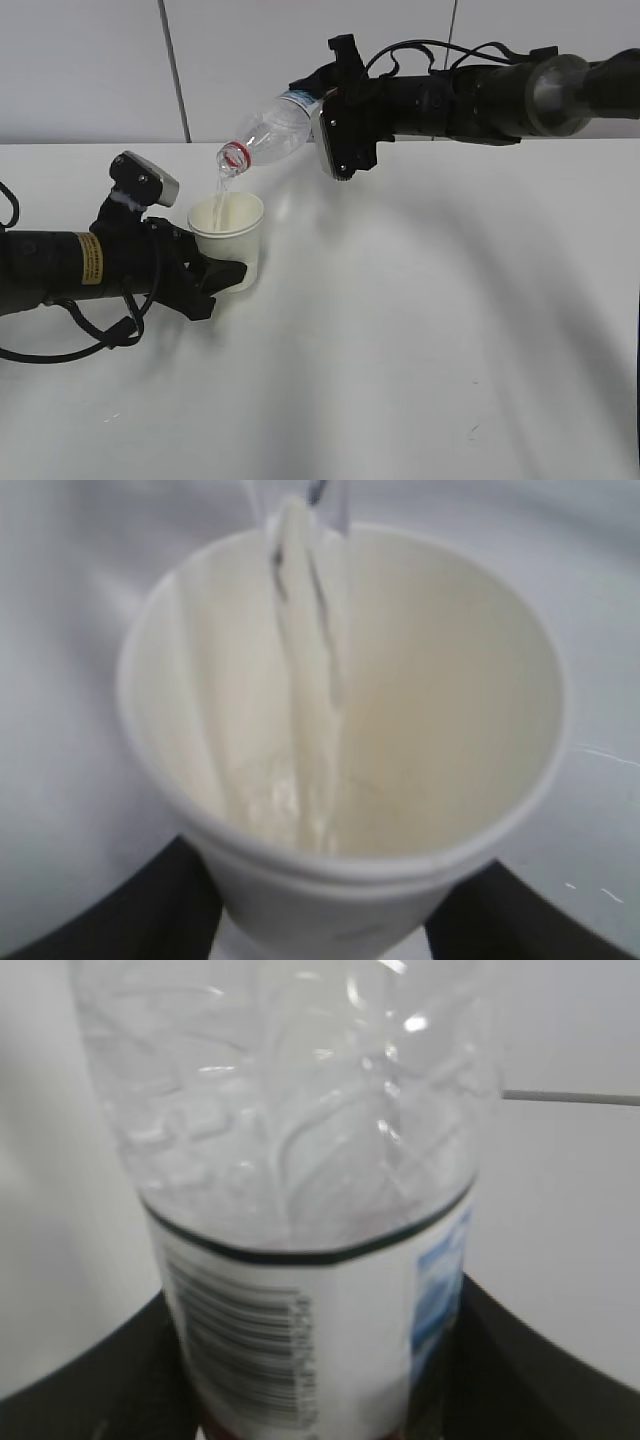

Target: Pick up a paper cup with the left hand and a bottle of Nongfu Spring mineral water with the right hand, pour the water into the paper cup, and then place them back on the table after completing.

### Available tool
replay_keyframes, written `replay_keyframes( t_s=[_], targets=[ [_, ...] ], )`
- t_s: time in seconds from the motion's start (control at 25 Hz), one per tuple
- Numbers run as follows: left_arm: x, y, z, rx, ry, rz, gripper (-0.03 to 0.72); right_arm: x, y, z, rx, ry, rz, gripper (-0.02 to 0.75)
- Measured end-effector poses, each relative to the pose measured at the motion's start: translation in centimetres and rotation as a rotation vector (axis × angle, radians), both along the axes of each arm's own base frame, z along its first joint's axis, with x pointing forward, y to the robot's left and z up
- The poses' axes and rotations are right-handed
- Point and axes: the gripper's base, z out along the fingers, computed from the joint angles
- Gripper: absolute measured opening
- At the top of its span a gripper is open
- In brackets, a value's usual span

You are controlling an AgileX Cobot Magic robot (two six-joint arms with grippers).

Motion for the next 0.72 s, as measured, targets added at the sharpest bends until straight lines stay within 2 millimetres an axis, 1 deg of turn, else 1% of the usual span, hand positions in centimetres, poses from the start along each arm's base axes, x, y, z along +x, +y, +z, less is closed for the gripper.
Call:
replay_keyframes(
  t_s=[0.72],
  targets=[
    [-0.01,0.0,-0.01,0.002,0.0,-0.002,0.369,0.0,0.0,0.0,-0.016,-0.015,0.006,0.44]
  ],
)
